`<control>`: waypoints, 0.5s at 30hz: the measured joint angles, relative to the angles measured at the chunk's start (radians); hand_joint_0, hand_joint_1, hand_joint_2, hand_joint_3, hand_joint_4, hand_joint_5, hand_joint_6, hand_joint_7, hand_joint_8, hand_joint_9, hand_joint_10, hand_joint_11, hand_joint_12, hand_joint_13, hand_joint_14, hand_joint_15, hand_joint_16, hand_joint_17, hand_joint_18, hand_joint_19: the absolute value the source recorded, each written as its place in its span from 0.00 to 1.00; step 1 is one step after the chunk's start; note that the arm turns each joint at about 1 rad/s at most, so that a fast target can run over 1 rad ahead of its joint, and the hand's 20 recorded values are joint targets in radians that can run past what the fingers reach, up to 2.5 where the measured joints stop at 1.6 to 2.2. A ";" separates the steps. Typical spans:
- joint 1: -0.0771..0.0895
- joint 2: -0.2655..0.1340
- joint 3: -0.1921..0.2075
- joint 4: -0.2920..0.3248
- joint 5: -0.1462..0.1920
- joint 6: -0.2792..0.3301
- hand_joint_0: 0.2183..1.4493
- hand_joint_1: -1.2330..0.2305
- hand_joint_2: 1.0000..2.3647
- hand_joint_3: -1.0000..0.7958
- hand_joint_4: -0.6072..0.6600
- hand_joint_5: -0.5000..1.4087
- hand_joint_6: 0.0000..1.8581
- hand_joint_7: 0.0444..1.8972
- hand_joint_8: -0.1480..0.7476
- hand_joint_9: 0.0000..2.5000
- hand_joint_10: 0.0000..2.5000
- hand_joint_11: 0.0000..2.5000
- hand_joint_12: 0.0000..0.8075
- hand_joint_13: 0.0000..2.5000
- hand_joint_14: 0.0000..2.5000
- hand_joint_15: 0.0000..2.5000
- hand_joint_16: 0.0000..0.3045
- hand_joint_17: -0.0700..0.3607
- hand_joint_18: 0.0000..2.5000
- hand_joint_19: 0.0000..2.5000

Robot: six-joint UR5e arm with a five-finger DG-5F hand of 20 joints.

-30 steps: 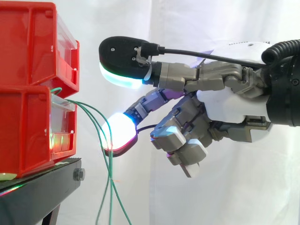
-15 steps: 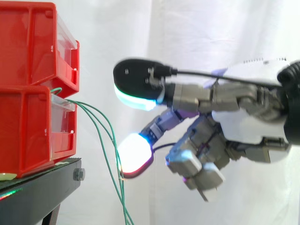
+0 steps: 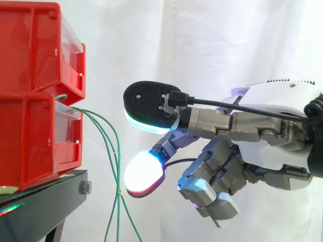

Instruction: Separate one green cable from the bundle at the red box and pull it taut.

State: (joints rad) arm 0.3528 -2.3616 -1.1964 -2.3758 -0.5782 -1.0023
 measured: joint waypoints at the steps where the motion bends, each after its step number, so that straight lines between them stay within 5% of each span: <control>1: 0.000 0.000 0.002 0.003 0.000 -0.004 0.14 0.56 0.00 0.28 0.75 0.19 0.27 0.44 0.62 0.59 0.01 0.56 0.61 0.61 0.02 0.59 0.27 0.58 0.46 0.39; 9: 0.000 -0.082 0.105 0.026 -0.005 -0.012 0.15 0.56 0.00 0.28 0.75 0.19 0.27 0.44 0.62 0.59 0.01 0.57 0.62 0.61 0.02 0.59 0.26 0.58 0.46 0.39; 15: 0.000 -0.097 0.126 0.001 -0.011 0.000 0.15 0.56 0.00 0.28 0.75 0.19 0.27 0.44 0.62 0.59 0.01 0.56 0.61 0.61 0.02 0.59 0.26 0.58 0.46 0.39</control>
State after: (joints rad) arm 0.3529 -2.4583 -1.0706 -2.3744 -0.5892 -1.0021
